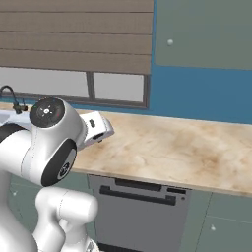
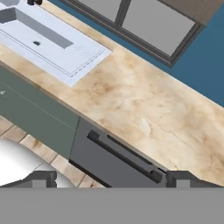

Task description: Pick the bar and honey bottle from the counter and place them in the cabinets closest to them.

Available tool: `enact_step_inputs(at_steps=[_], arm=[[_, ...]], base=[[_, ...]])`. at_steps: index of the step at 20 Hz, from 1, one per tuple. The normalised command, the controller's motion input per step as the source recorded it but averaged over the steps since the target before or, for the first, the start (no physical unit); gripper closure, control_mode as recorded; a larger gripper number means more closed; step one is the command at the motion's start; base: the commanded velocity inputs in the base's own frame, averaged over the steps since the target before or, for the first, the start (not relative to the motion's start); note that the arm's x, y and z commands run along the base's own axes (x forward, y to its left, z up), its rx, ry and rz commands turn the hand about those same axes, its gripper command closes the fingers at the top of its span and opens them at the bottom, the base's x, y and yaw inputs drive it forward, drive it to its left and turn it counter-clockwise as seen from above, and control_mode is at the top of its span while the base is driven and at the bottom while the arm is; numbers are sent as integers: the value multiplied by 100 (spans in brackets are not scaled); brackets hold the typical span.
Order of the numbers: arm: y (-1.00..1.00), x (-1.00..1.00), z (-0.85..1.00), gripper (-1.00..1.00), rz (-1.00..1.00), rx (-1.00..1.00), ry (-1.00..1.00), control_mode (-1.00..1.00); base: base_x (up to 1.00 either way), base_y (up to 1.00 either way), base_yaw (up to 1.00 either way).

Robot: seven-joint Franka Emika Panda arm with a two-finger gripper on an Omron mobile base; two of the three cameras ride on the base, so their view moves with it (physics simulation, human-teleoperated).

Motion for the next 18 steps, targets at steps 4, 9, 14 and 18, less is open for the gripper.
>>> enact_step_inputs(at_steps=[4, 9, 14, 18], arm=[[0, 0, 0, -100, 0, 0, 0, 100], [0, 0, 0, -100, 0, 0, 0, 100], [0, 0, 0, -100, 0, 0, 0, 100], [0, 0, 0, -100, 0, 0, 0, 100]], base=[[0, -74, 0], [0, -75, 0], [0, -74, 0], [0, -72, 0]])
